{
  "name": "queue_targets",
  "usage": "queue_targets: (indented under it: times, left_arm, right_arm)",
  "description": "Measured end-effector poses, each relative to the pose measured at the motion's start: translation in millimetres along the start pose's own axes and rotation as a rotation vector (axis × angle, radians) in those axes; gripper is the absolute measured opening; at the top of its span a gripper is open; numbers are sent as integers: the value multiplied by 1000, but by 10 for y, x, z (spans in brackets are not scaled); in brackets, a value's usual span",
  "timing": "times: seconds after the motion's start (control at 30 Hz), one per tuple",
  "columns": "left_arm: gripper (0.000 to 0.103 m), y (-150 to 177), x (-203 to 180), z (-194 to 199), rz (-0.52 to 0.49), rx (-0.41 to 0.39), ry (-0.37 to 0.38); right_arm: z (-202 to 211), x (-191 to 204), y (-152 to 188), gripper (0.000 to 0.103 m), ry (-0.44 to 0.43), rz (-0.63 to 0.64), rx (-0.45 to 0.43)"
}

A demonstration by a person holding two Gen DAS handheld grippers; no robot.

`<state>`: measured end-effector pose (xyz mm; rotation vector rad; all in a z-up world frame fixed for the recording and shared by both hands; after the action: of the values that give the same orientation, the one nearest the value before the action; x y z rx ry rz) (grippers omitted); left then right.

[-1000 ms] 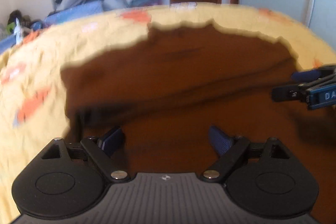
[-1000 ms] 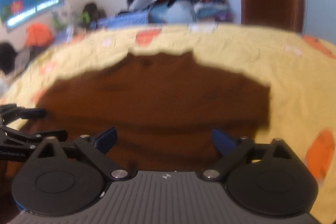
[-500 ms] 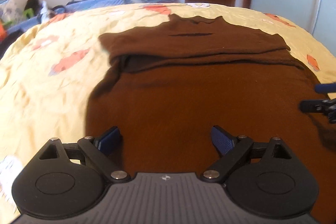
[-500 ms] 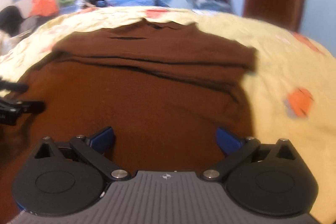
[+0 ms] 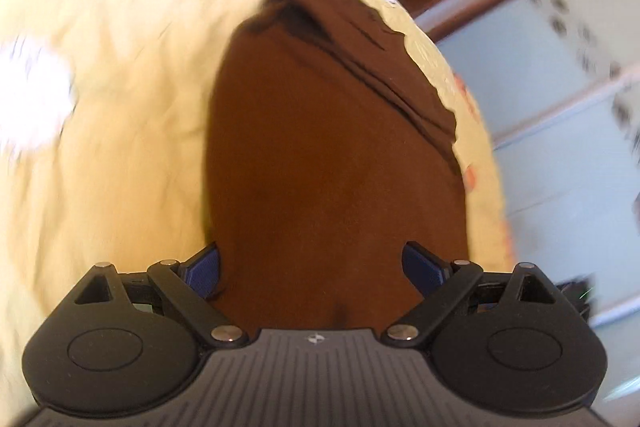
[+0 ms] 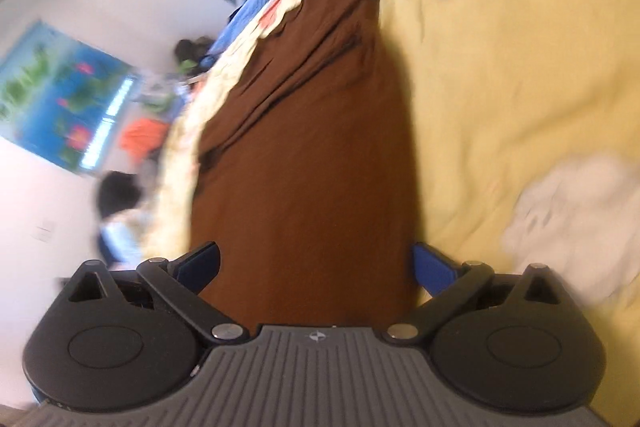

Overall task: Fold small clothes
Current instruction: 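Grasp the hem with both grippers and fold it up toward the collar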

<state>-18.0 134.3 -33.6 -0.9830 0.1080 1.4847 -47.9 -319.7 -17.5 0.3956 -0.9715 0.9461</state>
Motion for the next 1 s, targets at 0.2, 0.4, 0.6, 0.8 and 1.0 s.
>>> queue_targets:
  times: [0.2,0.4,0.6,0.8,1.0]
  left_arm:
    - [94,135,-13,96,4,28,12]
    - [94,223,-89,101,-8,45,12]
    - [94,483,-52,57,112,71,225]
    - [91,652,-65,140,130,49,241]
    - [28,527,-48,121,69,89,80]
  right_arm:
    - [-98,93,253,101,-33,31,97]
    - [-53,97,380,92,-54,13,106]
    - [-20,32,485,77,-80,-20,142]
    - [-27,27,579,77,-116,-45,187]
    - [-59,16,564,56,-45,-27,175]
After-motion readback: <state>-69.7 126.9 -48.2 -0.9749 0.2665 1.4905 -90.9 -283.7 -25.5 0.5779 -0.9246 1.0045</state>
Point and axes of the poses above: each gripper's, at about its wrist camera, not at the fingertips, and z roughly against the way its jaws point, x to its left, y to its underside, the point moved 5 cm from there along -z, roughly the way its jaws point, and after that the axes turned 14 degrees about -z, right-handed, at the moved point
